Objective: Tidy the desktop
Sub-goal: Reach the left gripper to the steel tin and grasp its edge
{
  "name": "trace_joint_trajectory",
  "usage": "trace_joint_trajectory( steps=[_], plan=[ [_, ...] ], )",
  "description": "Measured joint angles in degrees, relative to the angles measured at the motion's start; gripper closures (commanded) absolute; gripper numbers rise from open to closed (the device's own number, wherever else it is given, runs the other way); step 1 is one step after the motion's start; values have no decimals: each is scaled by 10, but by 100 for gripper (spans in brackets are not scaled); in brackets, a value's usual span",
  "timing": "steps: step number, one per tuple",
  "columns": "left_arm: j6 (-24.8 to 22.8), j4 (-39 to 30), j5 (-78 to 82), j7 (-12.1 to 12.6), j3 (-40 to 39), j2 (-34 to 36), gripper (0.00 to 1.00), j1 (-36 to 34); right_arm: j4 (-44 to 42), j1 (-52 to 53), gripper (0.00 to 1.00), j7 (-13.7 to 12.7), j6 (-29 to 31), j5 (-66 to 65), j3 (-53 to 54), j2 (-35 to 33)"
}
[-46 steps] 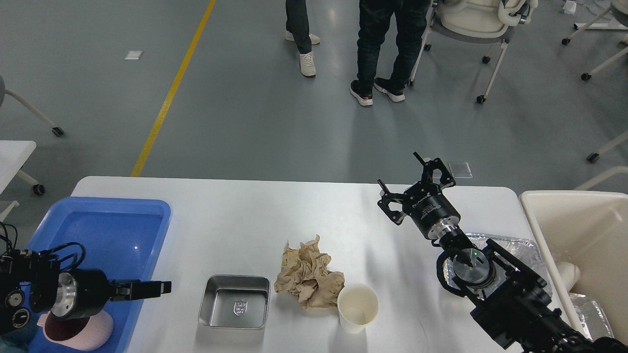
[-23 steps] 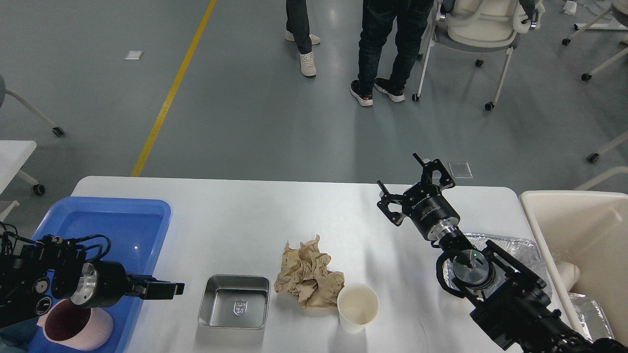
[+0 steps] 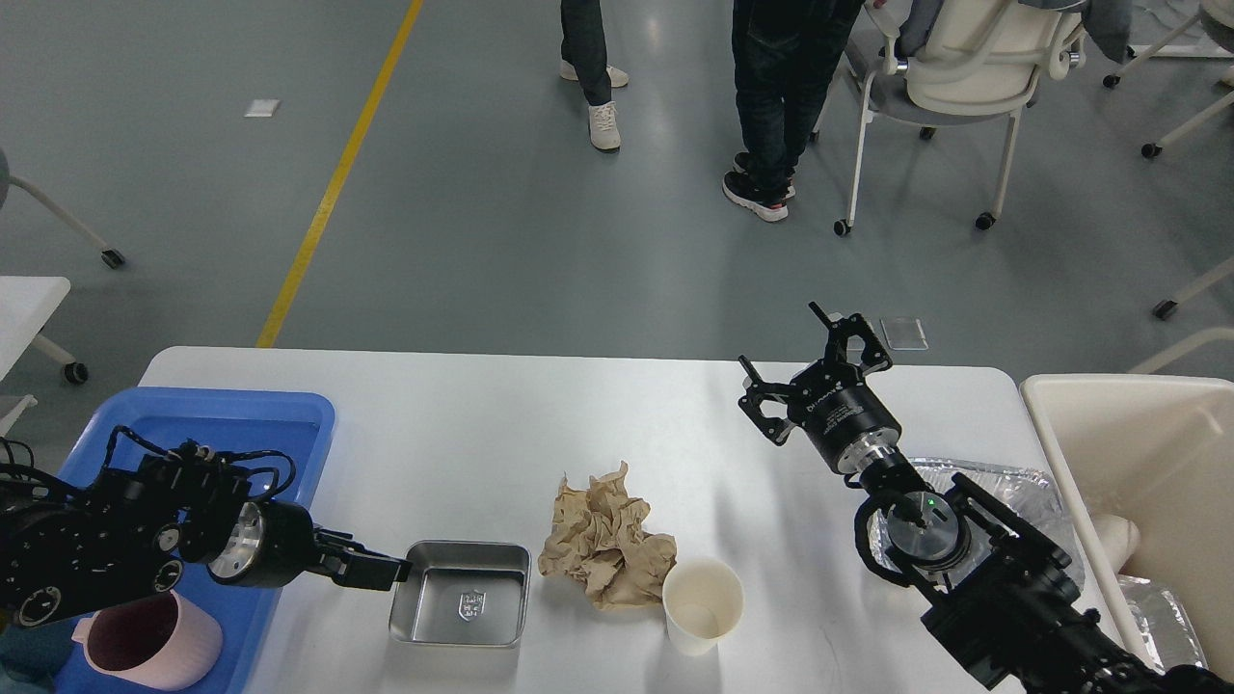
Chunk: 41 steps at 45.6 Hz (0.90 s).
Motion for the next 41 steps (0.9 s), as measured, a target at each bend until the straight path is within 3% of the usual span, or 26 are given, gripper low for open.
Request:
trace_joint_trajectory(
  steps=[17, 33, 41],
  plan=[
    [0, 37, -2, -6, 13, -53, 3, 0, 0, 0, 0, 0, 1, 0, 0, -1],
    [-3, 47, 1, -46, 34, -59, 7, -3, 0, 0, 0, 0, 1, 0, 0, 0],
    [-4, 51, 14, -58, 38, -59, 14, -5, 0, 0, 0, 0, 1, 0, 0, 0]
  ],
)
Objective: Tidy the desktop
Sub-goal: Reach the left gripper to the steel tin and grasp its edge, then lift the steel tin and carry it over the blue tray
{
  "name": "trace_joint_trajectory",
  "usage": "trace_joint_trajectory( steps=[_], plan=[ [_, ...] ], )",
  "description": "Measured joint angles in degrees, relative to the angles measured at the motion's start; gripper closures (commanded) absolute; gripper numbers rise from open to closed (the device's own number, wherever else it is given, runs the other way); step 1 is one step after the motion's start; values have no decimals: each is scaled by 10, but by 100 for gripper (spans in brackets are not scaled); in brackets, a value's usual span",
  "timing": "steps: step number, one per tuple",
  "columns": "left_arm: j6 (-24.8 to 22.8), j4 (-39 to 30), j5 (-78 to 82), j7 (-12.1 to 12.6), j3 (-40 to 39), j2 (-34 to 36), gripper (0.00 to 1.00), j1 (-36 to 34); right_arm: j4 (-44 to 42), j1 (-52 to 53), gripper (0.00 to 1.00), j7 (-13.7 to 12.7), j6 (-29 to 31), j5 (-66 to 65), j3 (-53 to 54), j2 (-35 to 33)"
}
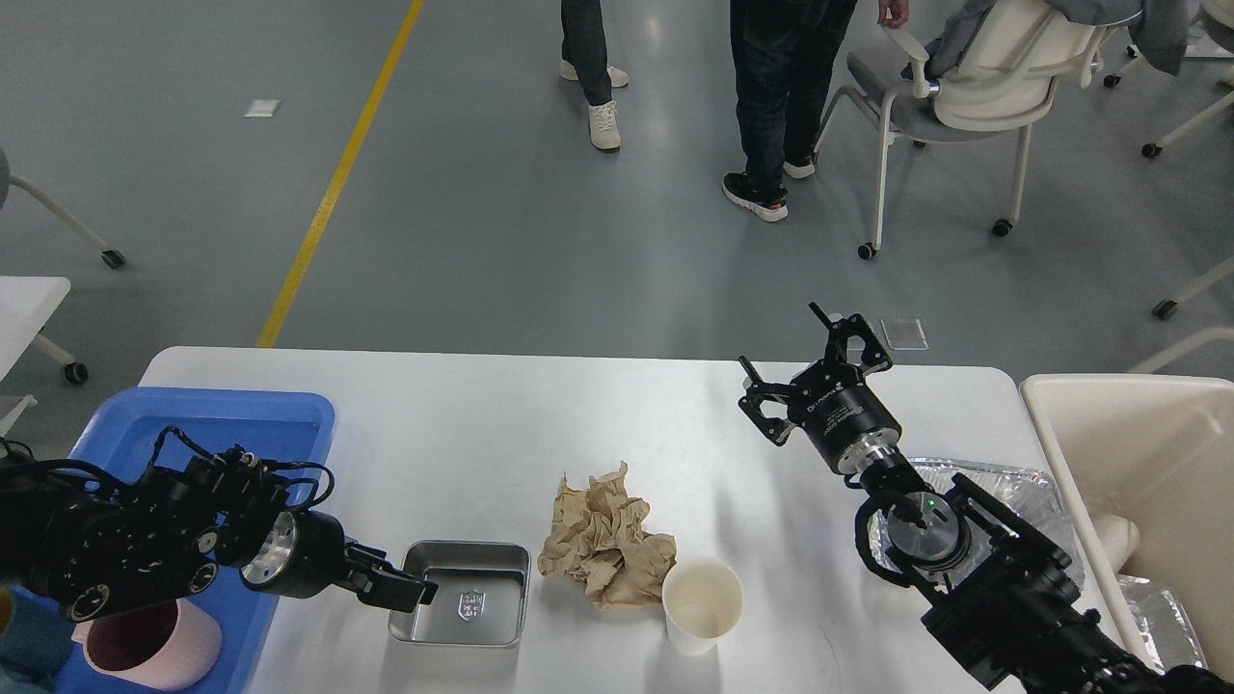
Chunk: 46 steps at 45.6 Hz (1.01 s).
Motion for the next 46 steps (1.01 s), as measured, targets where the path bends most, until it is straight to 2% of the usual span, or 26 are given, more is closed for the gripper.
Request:
trace_joint_trajectory(
  steps=[3, 11, 20, 26, 32, 42, 46],
  plan=[
    [0, 4, 4, -6, 0, 0, 19, 0, 0, 0, 0, 0, 0, 0, 0, 0],
    [-3, 11, 12, -32, 2, 1, 22, 0, 0, 0, 0, 0, 0, 0, 0, 0],
    [-3, 15, 19, -37, 17, 1, 26, 1, 0, 1, 0, 0, 0, 0, 0, 0],
    [-3, 20, 24, -37, 21, 1, 33, 1, -1, 1, 0, 0, 0, 0, 0, -1],
    [-3, 28, 34, -37, 27, 1, 45, 1, -1, 0, 0, 0, 0, 0, 0, -1],
    [-4, 32, 39, -37, 31, 0, 79, 3, 0, 0, 0, 0, 0, 0, 0, 0],
    [-4, 34, 39, -43, 31, 0, 85, 3, 0, 0, 0, 0, 0, 0, 0, 0]
  ],
)
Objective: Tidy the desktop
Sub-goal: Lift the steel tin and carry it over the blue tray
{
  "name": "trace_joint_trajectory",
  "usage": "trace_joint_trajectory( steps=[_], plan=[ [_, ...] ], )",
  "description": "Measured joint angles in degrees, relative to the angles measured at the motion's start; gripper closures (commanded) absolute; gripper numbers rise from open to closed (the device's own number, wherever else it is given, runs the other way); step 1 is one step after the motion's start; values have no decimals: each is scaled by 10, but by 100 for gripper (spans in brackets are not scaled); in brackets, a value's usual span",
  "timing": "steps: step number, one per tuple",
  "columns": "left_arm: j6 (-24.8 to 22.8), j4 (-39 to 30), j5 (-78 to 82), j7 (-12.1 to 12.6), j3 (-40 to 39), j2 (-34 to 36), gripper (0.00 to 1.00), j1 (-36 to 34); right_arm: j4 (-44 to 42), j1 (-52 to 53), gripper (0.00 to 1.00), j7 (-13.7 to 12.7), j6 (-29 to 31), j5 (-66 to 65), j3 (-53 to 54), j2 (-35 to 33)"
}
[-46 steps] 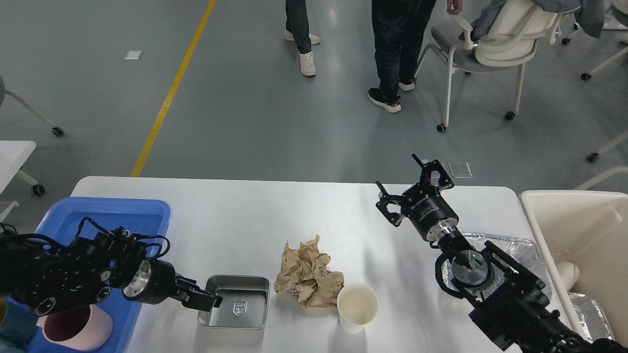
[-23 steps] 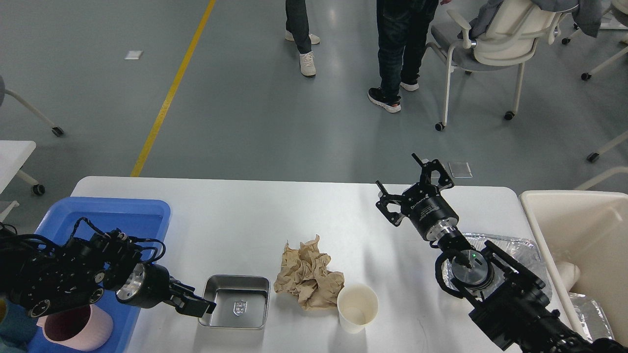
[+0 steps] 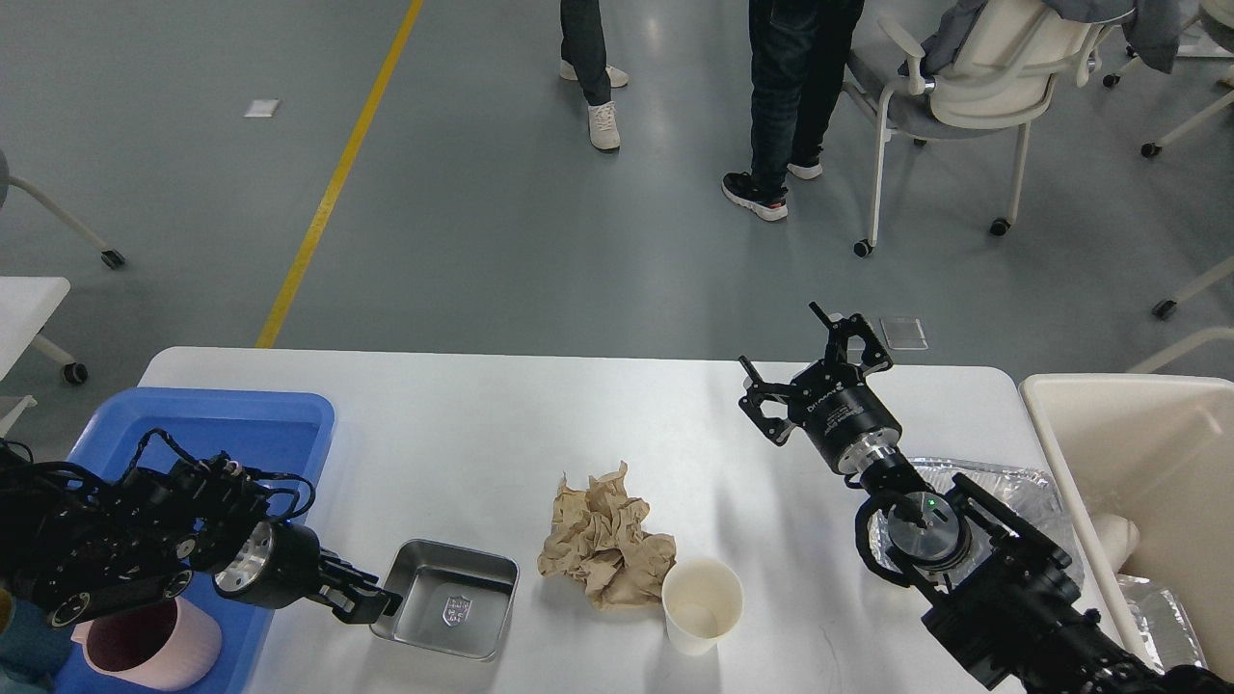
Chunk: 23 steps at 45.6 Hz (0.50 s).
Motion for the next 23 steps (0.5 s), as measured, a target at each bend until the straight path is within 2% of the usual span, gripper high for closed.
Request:
trace_joint_trajectory(
  steps=[13, 23],
  plan=[
    [0, 2, 18, -35, 0, 2, 98, 1, 0, -1, 0, 0, 0, 0, 0, -1],
    [0, 2, 22, -50, 0, 8, 100, 2, -1, -1, 0, 0, 0, 0, 0, 0]
  ],
)
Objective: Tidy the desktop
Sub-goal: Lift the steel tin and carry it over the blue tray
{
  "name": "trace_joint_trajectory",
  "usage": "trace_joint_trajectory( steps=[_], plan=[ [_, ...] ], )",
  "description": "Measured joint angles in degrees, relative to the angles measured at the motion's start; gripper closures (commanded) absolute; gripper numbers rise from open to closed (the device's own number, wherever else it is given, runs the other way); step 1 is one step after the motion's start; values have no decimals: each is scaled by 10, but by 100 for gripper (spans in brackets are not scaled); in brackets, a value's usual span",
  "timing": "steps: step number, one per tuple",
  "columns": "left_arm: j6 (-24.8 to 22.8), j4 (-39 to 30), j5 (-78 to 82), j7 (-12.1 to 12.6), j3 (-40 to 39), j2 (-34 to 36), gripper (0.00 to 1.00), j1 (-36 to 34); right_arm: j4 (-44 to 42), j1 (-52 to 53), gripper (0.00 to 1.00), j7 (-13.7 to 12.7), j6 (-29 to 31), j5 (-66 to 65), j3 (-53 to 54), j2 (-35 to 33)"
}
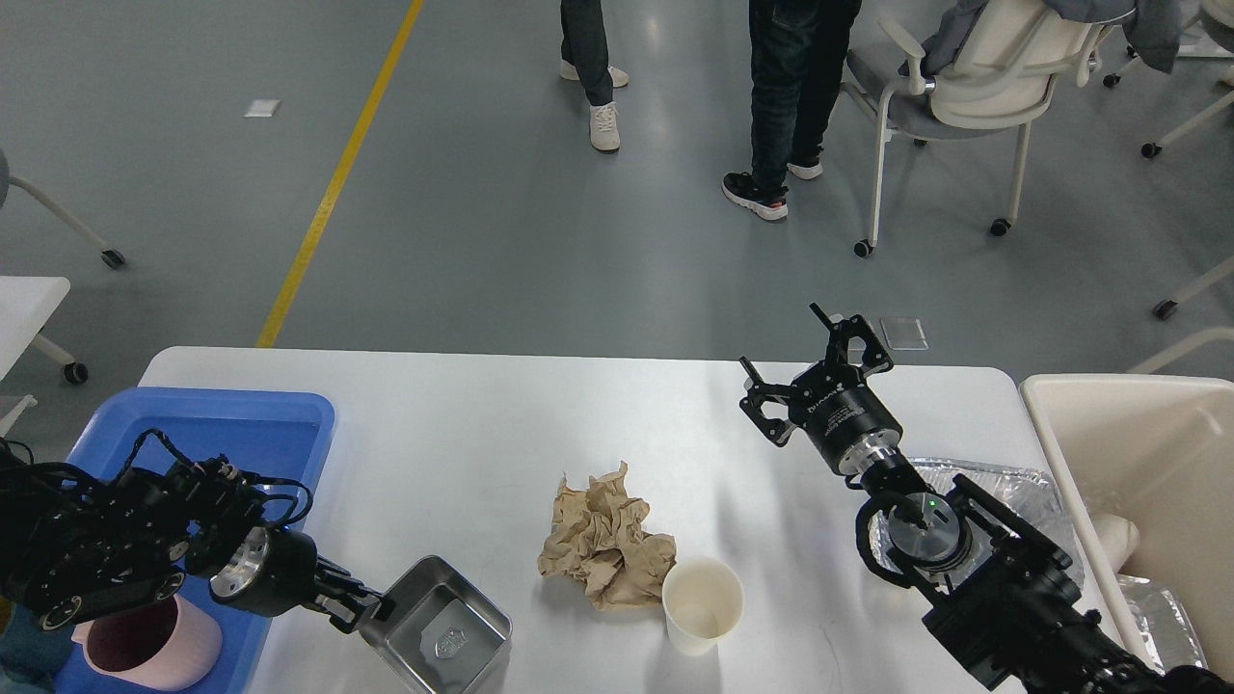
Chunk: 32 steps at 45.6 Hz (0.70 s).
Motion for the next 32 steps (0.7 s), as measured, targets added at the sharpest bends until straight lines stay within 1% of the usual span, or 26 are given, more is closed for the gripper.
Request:
trace_joint_trajectory(
  steps=[9, 16, 21, 25, 32],
  plan=[
    [5, 0, 14, -7, -1, 7, 100, 0, 1, 1, 0, 0, 0, 0, 0, 1],
    [5, -7, 18, -18, -4, 31, 100, -4, 1, 3, 0, 0, -1, 0, 0, 1],
    [5, -22, 19, -23, -8, 62, 100, -15, 1, 3, 0, 0, -2, 0, 0, 1],
    [5, -42, 19, -25, -15, 92, 100, -38, -1, 3, 0, 0, -2, 0, 0, 0],
    [2, -69, 17, -26, -55, 152, 99, -64, -1, 3, 0, 0, -3, 0, 0, 1]
  ],
)
